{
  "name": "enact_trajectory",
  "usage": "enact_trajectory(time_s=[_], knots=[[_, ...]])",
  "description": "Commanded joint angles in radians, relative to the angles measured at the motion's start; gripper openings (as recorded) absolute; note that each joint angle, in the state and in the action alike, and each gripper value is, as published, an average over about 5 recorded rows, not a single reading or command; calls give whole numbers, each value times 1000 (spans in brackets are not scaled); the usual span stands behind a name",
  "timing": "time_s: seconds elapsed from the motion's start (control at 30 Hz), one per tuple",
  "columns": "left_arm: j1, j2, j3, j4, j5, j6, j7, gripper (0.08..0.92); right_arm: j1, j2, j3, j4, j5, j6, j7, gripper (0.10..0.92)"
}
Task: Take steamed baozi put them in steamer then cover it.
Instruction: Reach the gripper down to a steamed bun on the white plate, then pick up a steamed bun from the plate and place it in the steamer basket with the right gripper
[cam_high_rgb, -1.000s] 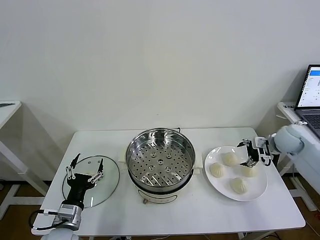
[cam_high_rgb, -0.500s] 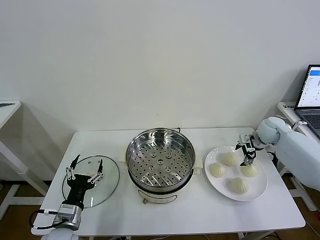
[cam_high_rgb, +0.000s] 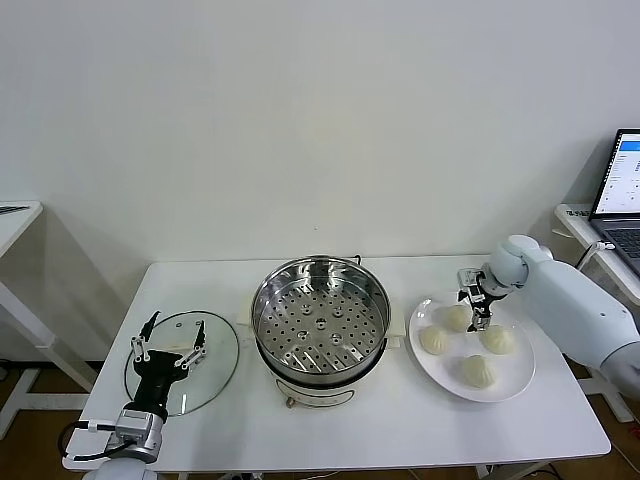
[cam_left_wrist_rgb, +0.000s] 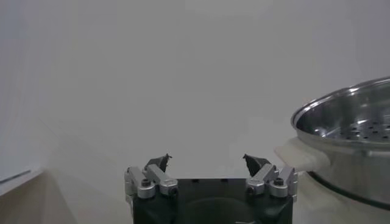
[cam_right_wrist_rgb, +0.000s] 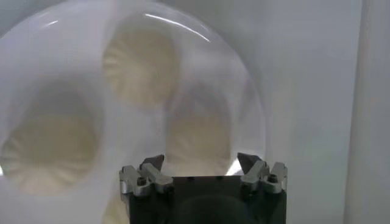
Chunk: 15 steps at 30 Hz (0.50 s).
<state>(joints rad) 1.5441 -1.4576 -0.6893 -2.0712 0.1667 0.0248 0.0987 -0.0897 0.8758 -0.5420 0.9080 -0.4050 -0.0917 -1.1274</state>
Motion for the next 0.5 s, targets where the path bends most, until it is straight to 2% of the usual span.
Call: enact_trajectory(time_s=[0.03,0.27,0.5], knots=[[2,-2,-3,-2,0,-3,0,823,7,26,-3,-27,-16,2,1,801],[3,-3,-5,-2,0,-5,-2,823,-1,24,4,-24,-20,4,5,660],[7,-3,-6,-10,1,-4,-3,823,11,-33,-11,53,41,2,3,645]])
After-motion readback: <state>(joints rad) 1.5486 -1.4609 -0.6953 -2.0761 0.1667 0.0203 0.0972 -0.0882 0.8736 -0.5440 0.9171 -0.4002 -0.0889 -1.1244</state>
